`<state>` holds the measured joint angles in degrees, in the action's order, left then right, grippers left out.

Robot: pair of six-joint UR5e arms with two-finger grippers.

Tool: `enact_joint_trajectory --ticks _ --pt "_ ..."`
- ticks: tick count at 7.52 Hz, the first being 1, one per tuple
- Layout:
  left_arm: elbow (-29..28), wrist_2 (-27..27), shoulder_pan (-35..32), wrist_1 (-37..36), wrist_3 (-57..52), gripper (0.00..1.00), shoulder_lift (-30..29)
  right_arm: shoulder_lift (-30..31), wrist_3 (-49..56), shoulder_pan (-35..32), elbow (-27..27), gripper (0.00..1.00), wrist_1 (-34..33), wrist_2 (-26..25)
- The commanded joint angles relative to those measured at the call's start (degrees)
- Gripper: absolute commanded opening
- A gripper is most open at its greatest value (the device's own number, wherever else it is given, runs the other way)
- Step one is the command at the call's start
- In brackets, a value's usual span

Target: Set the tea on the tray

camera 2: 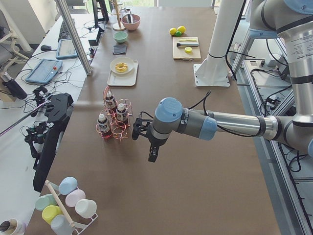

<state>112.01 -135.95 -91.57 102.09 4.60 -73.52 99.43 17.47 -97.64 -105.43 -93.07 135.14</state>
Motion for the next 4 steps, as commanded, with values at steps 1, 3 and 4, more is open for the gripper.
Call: enact_joint_trajectory --ticks 1,3,4 --pt "-0.2 0.6 9.2 13.0 21.0 0.97 -6.0 -0.1 0.1 0.4 0.1 1.00 0.0 0.1" --pt "0.2 4.7 15.1 13.4 25.2 0.97 -10.2 -0.3 0.6 0.7 0.1 1.00 0.0 0.2" --pt "0.1 8.8 18.0 13.4 29.8 0.97 -13.6 -0.3 0.6 0.7 0.0 1.00 0.0 0.7"
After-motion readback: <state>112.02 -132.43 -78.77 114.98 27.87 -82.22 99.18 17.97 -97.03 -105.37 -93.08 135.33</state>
